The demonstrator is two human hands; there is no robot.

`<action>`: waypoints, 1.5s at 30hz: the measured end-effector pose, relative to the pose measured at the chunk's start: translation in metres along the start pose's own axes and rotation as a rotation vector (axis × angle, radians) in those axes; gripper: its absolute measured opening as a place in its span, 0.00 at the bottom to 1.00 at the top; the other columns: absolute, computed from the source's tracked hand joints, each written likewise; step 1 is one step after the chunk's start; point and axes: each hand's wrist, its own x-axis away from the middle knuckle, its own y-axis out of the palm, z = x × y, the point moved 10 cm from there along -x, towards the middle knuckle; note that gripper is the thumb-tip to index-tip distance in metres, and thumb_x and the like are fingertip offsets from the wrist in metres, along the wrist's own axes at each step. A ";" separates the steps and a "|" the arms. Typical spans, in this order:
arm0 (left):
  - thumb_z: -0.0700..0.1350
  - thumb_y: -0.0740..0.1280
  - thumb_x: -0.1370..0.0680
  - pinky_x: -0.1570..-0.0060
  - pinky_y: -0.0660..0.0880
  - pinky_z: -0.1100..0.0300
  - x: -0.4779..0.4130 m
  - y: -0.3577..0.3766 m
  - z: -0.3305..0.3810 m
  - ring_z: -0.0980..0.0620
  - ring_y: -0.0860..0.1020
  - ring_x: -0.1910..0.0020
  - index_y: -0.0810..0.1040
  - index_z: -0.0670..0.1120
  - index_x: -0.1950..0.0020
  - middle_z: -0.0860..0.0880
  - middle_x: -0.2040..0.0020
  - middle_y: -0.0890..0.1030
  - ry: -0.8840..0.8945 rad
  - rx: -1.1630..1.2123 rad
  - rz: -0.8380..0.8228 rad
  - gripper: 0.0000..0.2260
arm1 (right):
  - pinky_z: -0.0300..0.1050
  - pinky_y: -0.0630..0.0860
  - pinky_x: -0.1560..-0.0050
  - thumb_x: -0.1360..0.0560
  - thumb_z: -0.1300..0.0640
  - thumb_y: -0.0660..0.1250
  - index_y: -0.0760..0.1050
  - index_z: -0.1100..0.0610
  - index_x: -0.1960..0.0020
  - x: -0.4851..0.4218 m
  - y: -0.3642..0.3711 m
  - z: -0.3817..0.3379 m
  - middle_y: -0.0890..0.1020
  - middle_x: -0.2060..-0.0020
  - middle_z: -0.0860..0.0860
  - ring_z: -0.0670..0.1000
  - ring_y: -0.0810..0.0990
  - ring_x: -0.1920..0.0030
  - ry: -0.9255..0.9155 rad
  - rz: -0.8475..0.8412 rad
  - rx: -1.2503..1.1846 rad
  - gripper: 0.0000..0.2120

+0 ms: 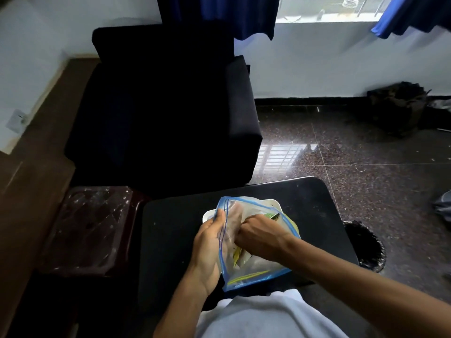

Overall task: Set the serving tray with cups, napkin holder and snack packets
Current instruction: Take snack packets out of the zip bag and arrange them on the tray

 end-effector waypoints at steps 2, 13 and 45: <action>0.48 0.55 0.14 0.52 0.83 0.63 -0.002 -0.003 -0.001 0.52 0.86 0.45 0.83 0.41 0.39 0.45 0.42 0.87 0.003 0.016 0.001 0.19 | 0.55 0.78 0.48 0.24 0.63 0.60 0.80 0.58 0.53 0.008 -0.016 0.001 0.84 0.56 0.56 0.61 0.83 0.53 -0.017 0.017 -0.006 0.09; 0.48 0.58 0.16 0.46 0.83 0.57 -0.010 0.002 0.000 0.50 0.86 0.44 0.88 0.43 0.47 0.43 0.44 0.87 0.089 0.050 0.060 0.19 | 0.40 0.81 0.56 0.28 0.64 0.71 0.85 0.54 0.46 0.156 -0.169 0.090 0.87 0.54 0.48 0.46 0.85 0.58 0.094 0.679 -0.357 0.12; 0.54 0.57 0.17 0.34 0.75 0.51 0.001 0.084 -0.078 0.47 0.79 0.31 0.76 0.44 0.29 0.45 0.31 0.80 0.321 0.259 0.460 0.22 | 0.54 0.79 0.42 0.24 0.76 0.59 0.70 0.68 0.35 0.170 0.416 0.268 0.75 0.35 0.64 0.59 0.79 0.41 1.760 0.324 -2.095 0.18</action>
